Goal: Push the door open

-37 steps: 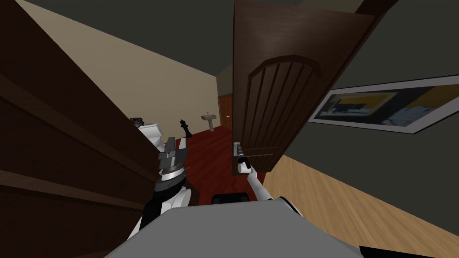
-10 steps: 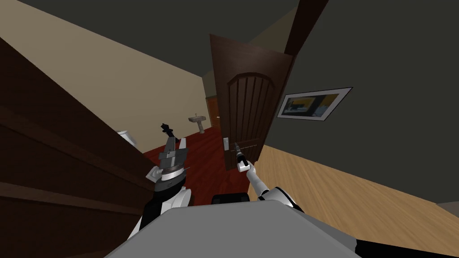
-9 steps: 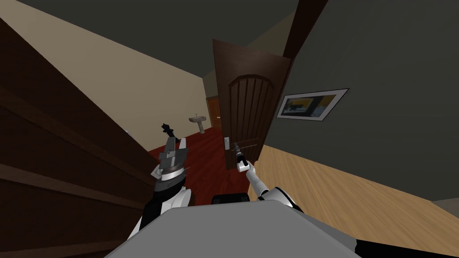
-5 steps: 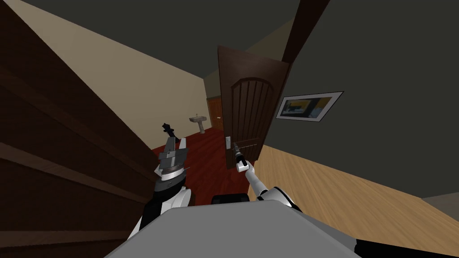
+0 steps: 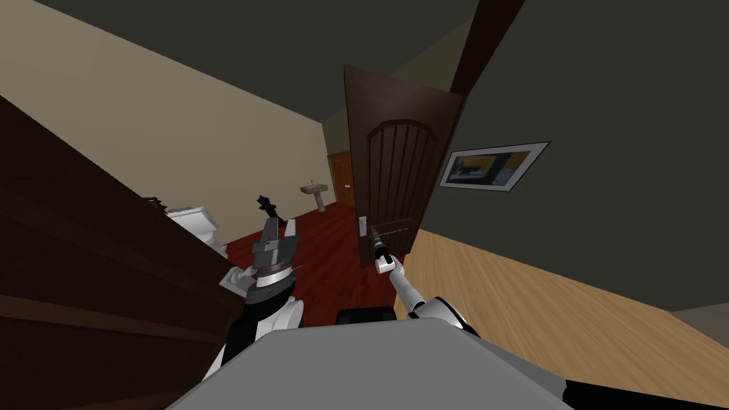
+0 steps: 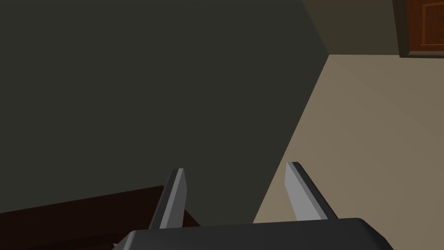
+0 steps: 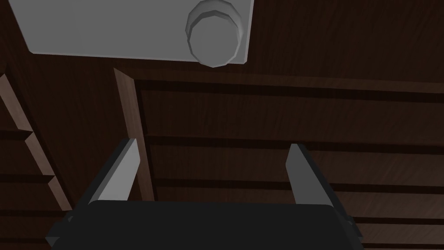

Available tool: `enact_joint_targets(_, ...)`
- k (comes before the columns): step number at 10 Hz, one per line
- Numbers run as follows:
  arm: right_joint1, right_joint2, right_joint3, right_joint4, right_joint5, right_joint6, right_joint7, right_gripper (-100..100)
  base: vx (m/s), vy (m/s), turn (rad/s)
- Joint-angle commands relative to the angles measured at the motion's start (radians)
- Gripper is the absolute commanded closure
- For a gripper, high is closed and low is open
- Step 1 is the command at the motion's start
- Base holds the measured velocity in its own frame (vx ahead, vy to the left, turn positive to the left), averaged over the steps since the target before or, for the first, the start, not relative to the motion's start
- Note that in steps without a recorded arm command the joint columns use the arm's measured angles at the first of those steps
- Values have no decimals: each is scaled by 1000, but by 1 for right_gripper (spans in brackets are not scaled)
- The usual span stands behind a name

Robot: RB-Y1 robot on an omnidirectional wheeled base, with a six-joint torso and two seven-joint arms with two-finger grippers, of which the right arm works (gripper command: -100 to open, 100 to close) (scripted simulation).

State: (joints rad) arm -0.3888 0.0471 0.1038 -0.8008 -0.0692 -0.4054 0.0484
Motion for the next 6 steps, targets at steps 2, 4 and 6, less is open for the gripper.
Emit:
enact_joint_targets(2,0,0,0,0,0,0,0,-100,-5,23,-9)
enact_joint_targets(4,0,2,0,0,1,0,-1,-100,-12,17,-28)
enact_joint_targets(6,0,2,0,0,1,0,-1,-100,-6,25,-4)
